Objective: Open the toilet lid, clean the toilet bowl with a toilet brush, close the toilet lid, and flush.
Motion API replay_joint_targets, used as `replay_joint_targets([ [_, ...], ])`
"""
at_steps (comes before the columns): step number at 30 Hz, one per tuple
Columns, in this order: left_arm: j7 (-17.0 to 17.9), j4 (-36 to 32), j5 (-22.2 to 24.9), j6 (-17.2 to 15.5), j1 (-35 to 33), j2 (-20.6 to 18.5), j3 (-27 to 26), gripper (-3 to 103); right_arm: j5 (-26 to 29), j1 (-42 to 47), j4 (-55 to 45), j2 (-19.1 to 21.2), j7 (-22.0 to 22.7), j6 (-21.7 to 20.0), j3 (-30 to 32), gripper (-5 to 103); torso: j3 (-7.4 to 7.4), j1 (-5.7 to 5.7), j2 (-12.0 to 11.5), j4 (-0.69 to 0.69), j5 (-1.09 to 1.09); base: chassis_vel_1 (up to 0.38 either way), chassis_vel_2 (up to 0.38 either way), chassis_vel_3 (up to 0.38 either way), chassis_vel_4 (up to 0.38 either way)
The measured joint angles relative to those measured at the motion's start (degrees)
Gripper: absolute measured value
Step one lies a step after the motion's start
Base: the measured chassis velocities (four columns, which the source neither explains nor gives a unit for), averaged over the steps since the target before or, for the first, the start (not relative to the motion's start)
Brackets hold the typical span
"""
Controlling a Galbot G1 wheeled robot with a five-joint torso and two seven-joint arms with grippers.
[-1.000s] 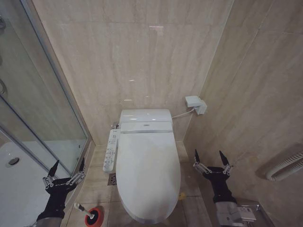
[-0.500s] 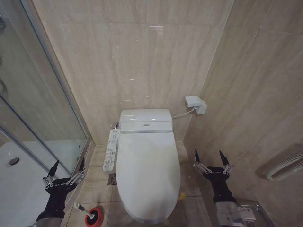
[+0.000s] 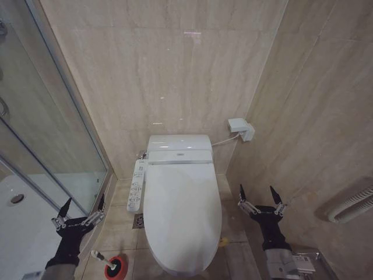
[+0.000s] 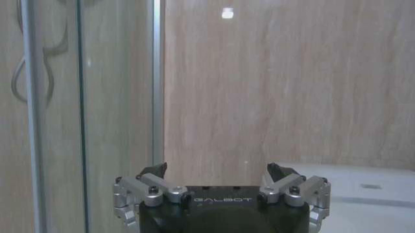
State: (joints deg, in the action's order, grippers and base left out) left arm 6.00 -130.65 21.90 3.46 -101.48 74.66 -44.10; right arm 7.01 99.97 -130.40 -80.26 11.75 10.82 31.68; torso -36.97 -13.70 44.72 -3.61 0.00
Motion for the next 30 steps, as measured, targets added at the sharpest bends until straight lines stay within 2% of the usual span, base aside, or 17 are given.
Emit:
replay_joint_targets([
  [1,-0.06,-0.02,1.11,-1.91,0.85,-0.22,-0.36,100,0.00,0.00,0.00,0.00,0.00,0.00,0.00,100,0.00,0.00,0.00,0.00,0.00,0.000,0.000,0.000,0.000],
  [2,-0.06,-0.02,1.11,-1.91,0.85,-0.22,-0.36,100,0.00,0.00,0.00,0.00,0.00,0.00,0.00,100,0.00,0.00,0.00,0.00,0.00,0.000,0.000,0.000,0.000],
  [4,-0.17,-0.07,3.03,-5.16,2.25,-0.63,-1.02,100,0.00,0.00,0.00,0.00,0.00,0.00,0.00,100,0.00,0.00,0.00,0.00,0.00,0.000,0.000,0.000,0.000],
  [6,-0.37,-0.15,6.20,-10.54,4.58,-1.26,-2.11,100,0.00,0.00,0.00,0.00,0.00,0.00,0.00,100,0.00,0.00,0.00,0.01,0.00,0.000,0.000,0.000,0.000],
  [7,-0.37,-0.15,6.20,-10.54,4.58,-1.26,-2.11,100,0.00,0.00,0.00,0.00,0.00,0.00,0.00,100,0.00,0.00,0.00,0.01,0.00,0.000,0.000,0.000,0.000],
  [9,-0.55,-0.28,9.30,-15.70,6.87,-1.87,-3.14,100,0.00,0.00,0.00,0.00,0.00,0.00,0.00,100,0.00,0.00,0.00,0.00,0.00,0.000,0.000,0.000,0.000],
  [10,-0.55,-0.28,9.30,-15.70,6.87,-1.87,-3.14,100,0.00,0.00,0.00,0.00,0.00,0.00,0.00,100,0.00,0.00,0.00,0.00,0.00,0.000,0.000,0.000,0.000],
  [11,-0.62,-0.31,10.39,-17.59,7.69,-2.09,-3.54,100,0.00,0.00,0.00,0.00,0.00,0.00,0.00,100,0.00,0.00,0.00,0.00,0.00,0.000,0.000,0.000,0.000],
  [13,-0.68,-0.34,11.27,-19.07,8.30,-2.28,-3.84,100,0.00,0.00,0.00,0.00,0.00,0.00,0.00,100,0.00,0.00,0.00,0.00,0.00,0.000,0.000,0.000,0.000],
  [20,-0.88,-0.29,11.46,-19.28,8.54,-2.34,-3.91,100,0.00,0.00,0.00,0.00,0.00,0.00,0.00,100,0.00,0.00,0.00,0.01,0.00,0.000,0.000,0.000,0.000],
  [22,-2.45,1.32,10.08,-16.29,9.14,-2.47,-3.78,100,0.00,0.00,0.00,0.00,0.00,0.00,0.00,100,0.00,0.00,0.00,0.01,0.00,0.000,0.000,0.000,0.000],
  [23,-2.45,1.32,10.08,-16.29,9.14,-2.47,-3.78,100,0.00,0.00,0.00,0.00,0.00,0.00,0.00,100,0.00,0.00,0.00,0.01,0.00,0.000,0.000,0.000,0.000],
  [25,-3.78,2.74,8.75,-13.55,9.60,-2.57,-3.58,100,0.00,0.00,0.00,0.00,0.00,0.00,0.00,100,0.00,0.00,0.00,0.01,0.00,0.000,0.000,0.000,0.000],
  [27,-6.45,5.50,6.00,-8.03,10.48,-2.75,-3.13,100,0.00,0.00,0.00,0.00,0.01,0.00,0.01,100,0.00,0.00,0.00,0.01,0.00,0.000,0.000,0.000,0.000],
  [28,-6.45,5.50,6.00,-8.03,10.48,-2.75,-3.13,100,0.00,0.00,0.00,0.00,0.01,0.00,0.01,100,0.00,0.00,0.00,0.01,0.00,0.000,0.000,0.000,0.000],
  [30,-8.57,7.70,3.83,-3.64,11.22,-2.91,-2.81,100,0.00,0.00,0.00,0.00,0.00,0.00,0.00,100,0.00,0.00,0.00,0.01,0.00,0.000,0.000,0.000,0.000],
])
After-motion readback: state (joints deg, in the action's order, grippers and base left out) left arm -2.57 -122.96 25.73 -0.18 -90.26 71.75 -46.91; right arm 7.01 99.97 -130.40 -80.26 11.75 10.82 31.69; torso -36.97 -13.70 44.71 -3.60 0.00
